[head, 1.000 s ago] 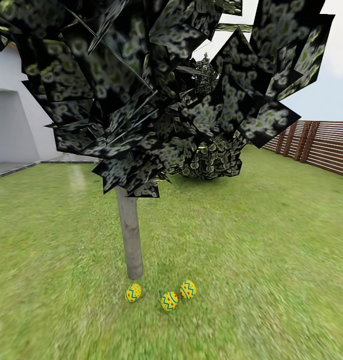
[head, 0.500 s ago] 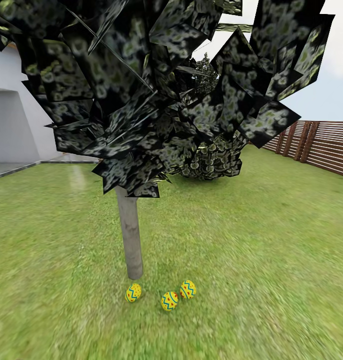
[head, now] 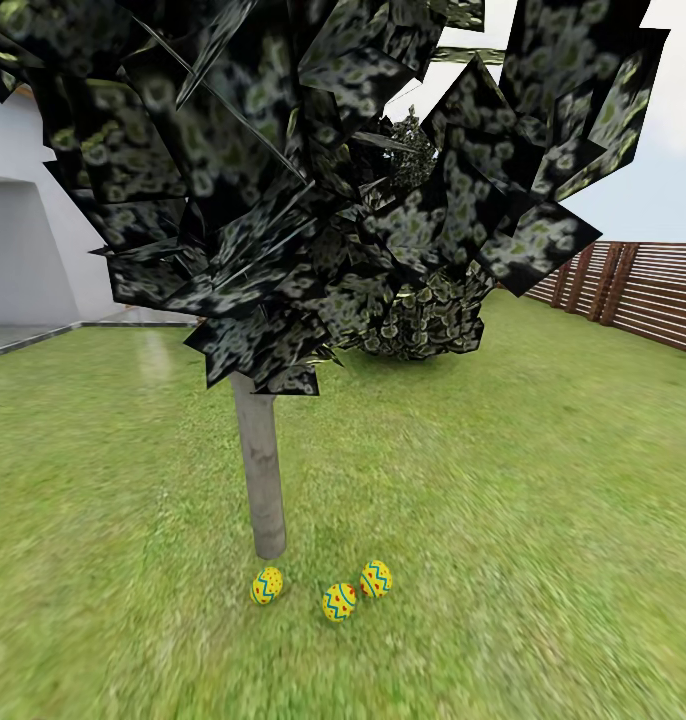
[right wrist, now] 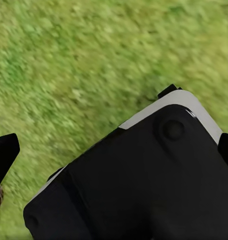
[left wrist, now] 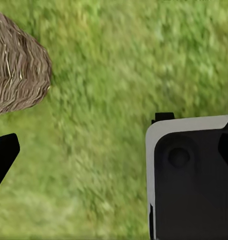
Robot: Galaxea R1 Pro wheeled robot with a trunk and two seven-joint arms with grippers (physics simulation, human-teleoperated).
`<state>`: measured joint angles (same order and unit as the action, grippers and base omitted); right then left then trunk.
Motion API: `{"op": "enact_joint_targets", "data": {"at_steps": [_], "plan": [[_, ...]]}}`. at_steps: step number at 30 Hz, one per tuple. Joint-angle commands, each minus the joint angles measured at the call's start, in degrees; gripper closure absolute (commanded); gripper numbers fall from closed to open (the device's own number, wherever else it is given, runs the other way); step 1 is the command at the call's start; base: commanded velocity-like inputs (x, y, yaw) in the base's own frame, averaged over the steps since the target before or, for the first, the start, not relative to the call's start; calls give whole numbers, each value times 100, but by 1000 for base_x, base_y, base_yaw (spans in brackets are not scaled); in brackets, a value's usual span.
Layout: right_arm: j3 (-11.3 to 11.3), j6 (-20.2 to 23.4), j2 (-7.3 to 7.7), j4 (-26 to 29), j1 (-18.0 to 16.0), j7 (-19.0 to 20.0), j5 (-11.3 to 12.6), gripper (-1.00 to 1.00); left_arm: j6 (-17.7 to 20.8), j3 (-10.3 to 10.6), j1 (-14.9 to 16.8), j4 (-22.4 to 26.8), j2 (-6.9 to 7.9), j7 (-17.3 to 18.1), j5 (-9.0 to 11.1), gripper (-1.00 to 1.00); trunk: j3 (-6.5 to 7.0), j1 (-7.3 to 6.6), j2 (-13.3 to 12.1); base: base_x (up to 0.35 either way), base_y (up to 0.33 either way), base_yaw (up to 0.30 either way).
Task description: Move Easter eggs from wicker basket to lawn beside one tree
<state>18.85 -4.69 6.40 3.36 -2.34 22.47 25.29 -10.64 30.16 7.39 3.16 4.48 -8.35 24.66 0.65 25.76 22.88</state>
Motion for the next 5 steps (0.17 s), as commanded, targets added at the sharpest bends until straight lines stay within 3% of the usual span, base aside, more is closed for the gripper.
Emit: {"op": "enact_joint_targets", "data": {"at_steps": [1, 5], "plan": [[40, -15, 1, -11, -3, 29, -12, -100, -9, 50, 0, 2, 4, -19, 40, -100, -2, 2, 4, 0, 0, 0], [38, -15, 1, -11, -3, 29, -13, -100, -12, 51, 0, 1, 18, -21, 38, -100, -2, 2, 4, 0, 0, 0]]}}
